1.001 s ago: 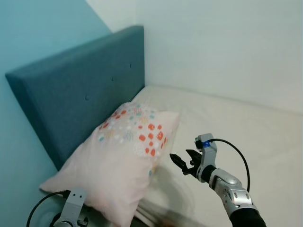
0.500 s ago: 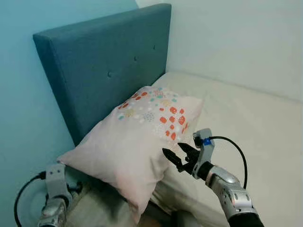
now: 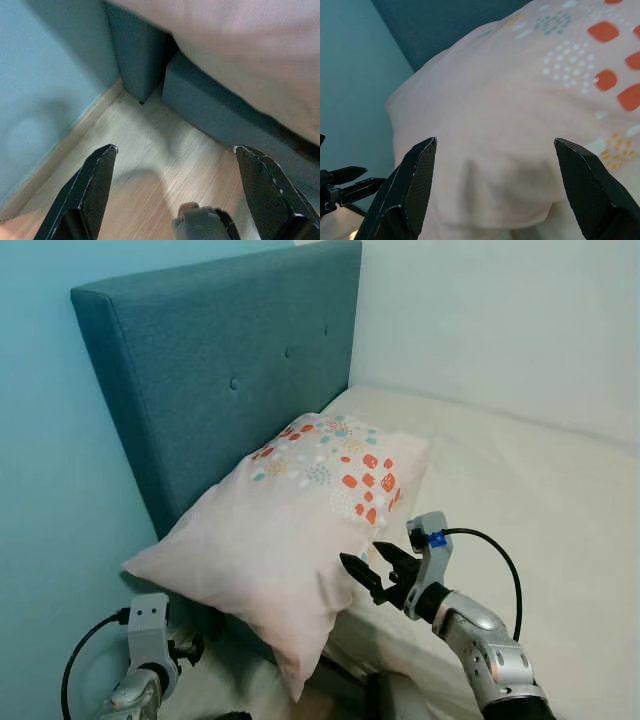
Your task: Clean up the room
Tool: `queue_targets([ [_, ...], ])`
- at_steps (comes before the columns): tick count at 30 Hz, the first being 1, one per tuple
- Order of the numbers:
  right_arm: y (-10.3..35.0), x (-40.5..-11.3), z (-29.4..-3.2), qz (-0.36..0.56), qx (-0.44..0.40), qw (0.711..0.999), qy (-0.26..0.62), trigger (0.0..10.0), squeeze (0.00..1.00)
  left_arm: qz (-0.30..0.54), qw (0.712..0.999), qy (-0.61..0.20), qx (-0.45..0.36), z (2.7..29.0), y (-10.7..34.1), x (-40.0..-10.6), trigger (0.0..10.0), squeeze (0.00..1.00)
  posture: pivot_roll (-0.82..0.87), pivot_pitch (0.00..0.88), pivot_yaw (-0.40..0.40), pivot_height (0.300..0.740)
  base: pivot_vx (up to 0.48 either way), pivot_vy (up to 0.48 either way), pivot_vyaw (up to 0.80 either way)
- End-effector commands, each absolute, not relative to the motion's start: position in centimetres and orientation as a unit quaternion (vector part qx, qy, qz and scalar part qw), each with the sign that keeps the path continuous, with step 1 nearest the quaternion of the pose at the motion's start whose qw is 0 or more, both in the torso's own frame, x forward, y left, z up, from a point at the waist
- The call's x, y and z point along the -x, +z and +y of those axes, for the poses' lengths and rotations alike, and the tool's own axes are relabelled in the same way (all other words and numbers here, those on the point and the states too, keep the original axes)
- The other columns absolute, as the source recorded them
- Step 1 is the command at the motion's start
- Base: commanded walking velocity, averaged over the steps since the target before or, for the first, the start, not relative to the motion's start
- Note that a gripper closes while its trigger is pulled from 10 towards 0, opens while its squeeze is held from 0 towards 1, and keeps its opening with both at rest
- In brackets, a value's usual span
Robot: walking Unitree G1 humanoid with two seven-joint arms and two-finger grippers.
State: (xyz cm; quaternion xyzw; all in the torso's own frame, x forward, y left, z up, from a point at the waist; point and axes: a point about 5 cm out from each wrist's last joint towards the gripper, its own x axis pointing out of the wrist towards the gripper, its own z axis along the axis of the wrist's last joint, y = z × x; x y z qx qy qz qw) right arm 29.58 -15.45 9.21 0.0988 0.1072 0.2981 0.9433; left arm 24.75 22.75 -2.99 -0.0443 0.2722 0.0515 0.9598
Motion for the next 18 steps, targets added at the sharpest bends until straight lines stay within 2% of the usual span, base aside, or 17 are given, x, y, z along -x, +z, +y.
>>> queue_targets([
  [1,9.3,-29.4,-15.2,0.108,-0.102,0.940,0.308,10.0,0.00,0.280,0.958,0.048,0.041,22.7,-3.3,-24.3,10.0,0.00,-0.02,0.023,0.002,0.505,0.000,0.000,0.00],
  [12,9.8,-29.5,-15.1,0.095,-0.111,0.943,0.299,10.0,0.00,0.246,0.967,0.032,0.054,21.9,-2.4,-25.6,10.0,0.00,-0.02,0.033,0.000,0.500,0.000,0.000,0.00],
  [18,8.8,-28.6,-15.3,0.127,-0.072,0.944,0.297,10.0,0.00,0.215,0.974,-0.027,0.068,19.2,-1.0,-27.7,10.0,0.00,-0.04,0.055,0.003,0.500,0.000,0.000,0.00],
])
